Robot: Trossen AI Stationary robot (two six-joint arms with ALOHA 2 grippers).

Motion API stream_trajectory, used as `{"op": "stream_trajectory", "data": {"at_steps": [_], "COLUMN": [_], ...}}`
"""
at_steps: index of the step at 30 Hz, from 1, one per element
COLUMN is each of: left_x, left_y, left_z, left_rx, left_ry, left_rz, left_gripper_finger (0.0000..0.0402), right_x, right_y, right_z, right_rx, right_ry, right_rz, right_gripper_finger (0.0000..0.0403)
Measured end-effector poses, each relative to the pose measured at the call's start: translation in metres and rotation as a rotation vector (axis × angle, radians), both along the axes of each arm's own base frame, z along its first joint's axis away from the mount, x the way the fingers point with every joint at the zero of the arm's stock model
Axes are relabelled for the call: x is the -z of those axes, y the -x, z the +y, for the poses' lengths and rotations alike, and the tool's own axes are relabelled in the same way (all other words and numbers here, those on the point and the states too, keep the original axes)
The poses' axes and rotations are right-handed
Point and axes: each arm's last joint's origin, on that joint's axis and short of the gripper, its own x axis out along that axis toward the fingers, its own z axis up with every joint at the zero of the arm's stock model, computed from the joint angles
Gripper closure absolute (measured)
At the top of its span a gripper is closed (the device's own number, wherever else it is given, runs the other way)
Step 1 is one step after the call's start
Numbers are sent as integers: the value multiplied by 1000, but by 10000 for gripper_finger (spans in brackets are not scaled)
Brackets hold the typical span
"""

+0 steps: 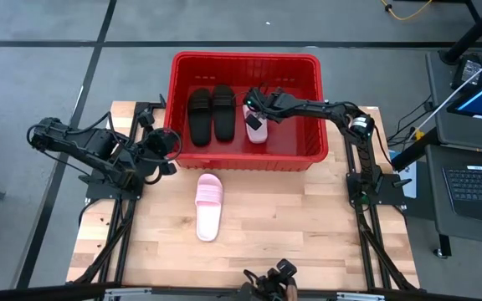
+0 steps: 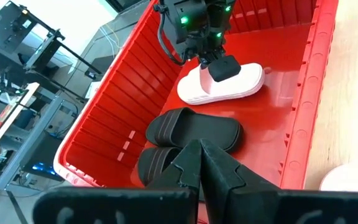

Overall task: Pick and place slides into bin
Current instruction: Put the bottom pink slipper into the red bin

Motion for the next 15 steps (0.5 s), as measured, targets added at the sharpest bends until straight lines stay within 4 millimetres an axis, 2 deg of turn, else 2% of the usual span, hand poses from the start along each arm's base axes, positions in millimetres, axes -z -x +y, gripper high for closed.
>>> {"op": "stream_trajectory", "data": {"at_steps": [8, 15], "left_x": [0, 0], "left_y": [0, 0], "left_z": [0, 0], "left_rx": [0, 0], "left_ry": [0, 0], "left_rz": [0, 0], "left_gripper_finger": [399, 399], "right_x": [0, -1], "right_y": [-1, -2], "right_z": [0, -1], "right_rx": [-32, -20], "right_ry": [-36, -29], "right_rz": [-17, -43], "right_gripper_finger": [333, 241]}}
